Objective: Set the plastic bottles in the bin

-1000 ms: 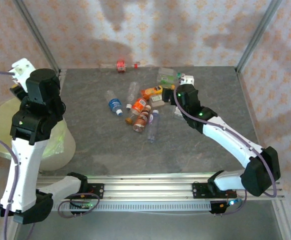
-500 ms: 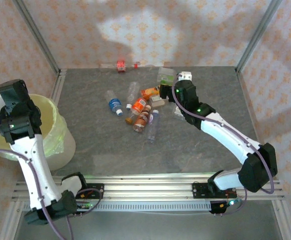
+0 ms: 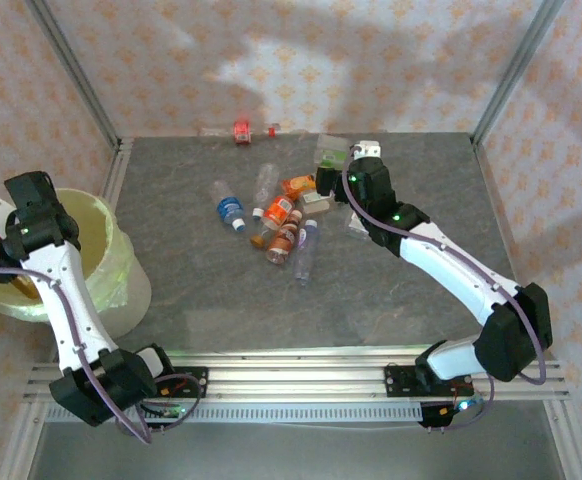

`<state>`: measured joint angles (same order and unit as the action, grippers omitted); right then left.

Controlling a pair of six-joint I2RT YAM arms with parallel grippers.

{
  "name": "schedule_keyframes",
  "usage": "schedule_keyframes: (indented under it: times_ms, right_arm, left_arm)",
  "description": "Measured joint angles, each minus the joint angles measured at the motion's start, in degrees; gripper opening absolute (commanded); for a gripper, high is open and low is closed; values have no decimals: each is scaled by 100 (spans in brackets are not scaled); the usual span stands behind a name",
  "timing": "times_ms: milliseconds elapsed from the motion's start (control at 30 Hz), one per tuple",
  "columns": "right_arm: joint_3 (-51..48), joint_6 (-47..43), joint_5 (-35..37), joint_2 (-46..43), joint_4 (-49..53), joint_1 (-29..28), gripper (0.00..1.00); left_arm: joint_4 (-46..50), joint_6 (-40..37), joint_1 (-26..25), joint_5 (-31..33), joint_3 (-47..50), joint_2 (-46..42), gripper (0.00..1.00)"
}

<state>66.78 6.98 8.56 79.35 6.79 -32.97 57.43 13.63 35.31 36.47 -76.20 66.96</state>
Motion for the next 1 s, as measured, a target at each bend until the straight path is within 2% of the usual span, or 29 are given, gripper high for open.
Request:
schedule_keyframes:
  times_ms: [300, 567, 767, 867, 1000]
  right_arm:
    - [0, -125, 28, -2, 118, 0, 100]
    - [-2, -216, 120, -55, 205, 0, 100]
    - [-4, -214, 188, -57, 208, 0, 100]
    - [-7, -212, 223, -57, 208, 2, 100]
    - [-87, -190, 267, -57, 177, 24, 100]
  left_arm:
    - [350, 566, 37, 76, 0, 586, 77]
    - [509, 837, 37, -13, -20, 629, 87]
    - [627, 911, 37, -109, -195, 549, 100]
    - [654, 903, 37, -332, -286, 306, 100]
    - [664, 905, 37, -1123, -411, -319, 100]
